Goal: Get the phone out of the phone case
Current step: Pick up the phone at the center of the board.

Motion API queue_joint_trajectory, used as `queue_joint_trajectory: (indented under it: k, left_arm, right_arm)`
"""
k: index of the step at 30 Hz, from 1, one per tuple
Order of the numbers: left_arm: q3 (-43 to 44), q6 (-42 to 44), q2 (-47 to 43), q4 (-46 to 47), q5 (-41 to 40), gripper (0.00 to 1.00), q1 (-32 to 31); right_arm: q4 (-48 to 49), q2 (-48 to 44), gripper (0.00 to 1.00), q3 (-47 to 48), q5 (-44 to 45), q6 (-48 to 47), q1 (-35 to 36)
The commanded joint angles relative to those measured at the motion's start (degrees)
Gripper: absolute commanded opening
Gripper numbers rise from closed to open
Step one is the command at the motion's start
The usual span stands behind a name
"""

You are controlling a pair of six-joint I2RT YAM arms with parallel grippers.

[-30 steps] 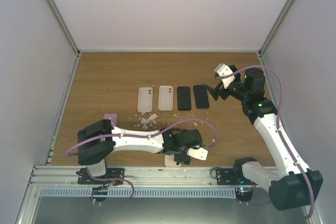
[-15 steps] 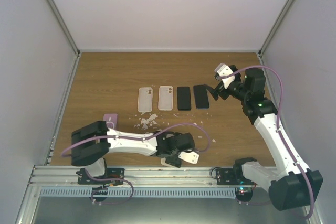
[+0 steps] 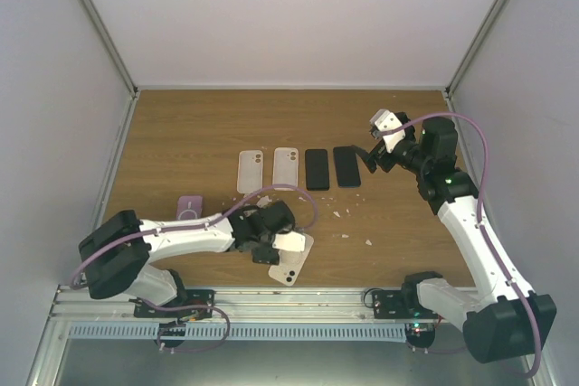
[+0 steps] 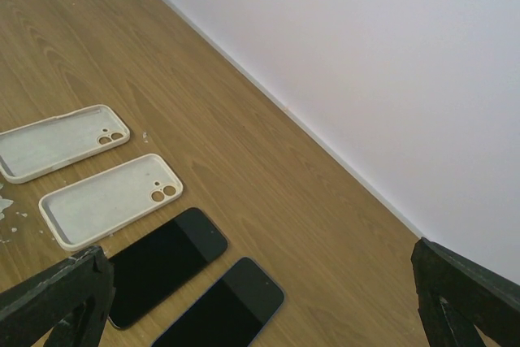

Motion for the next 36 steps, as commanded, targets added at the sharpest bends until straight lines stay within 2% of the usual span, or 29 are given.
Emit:
queue_joint_trajectory:
  k: [1,5,9,18,25,36]
  left_arm:
    - [-0.77,0.16,-2.7,-4.56,1.59,0.99,5.5]
    - [3.07,-1.46,-5.57,-6.66,4.1,0.99,5.39]
    - [8.86,-2.7,-2.6,-8.66,6.6,0.99,3.58]
    - [17.5,-5.63,7.37,-7.78,8.05,0.99,-6.27]
    - [17.54,-6.76,14.7,-4.54,1.42,0.99,-11.29]
    - [9.03,-5.57,13.53,-2.81,-4.09,0.99,-11.44]
  right_arm:
    - [0.92,-1.21,1.0,0.71,-0.95,0.93,-0.6]
    - [0.94,-1.09,1.0,0.87,-1.03,1.04,-0.64]
    - [1.07,-0.68,1.0,1.08,-1.4,1.58,-0.67]
    - [0.61,-0.7,1.0,2.03,-2.39,3.01,-2.15]
    - [0.92,0.01,1.0,2.52,-3.01,3.77,-2.38]
    - [1.1,0.28,1.0,2.7,-2.99,4.05,-2.44]
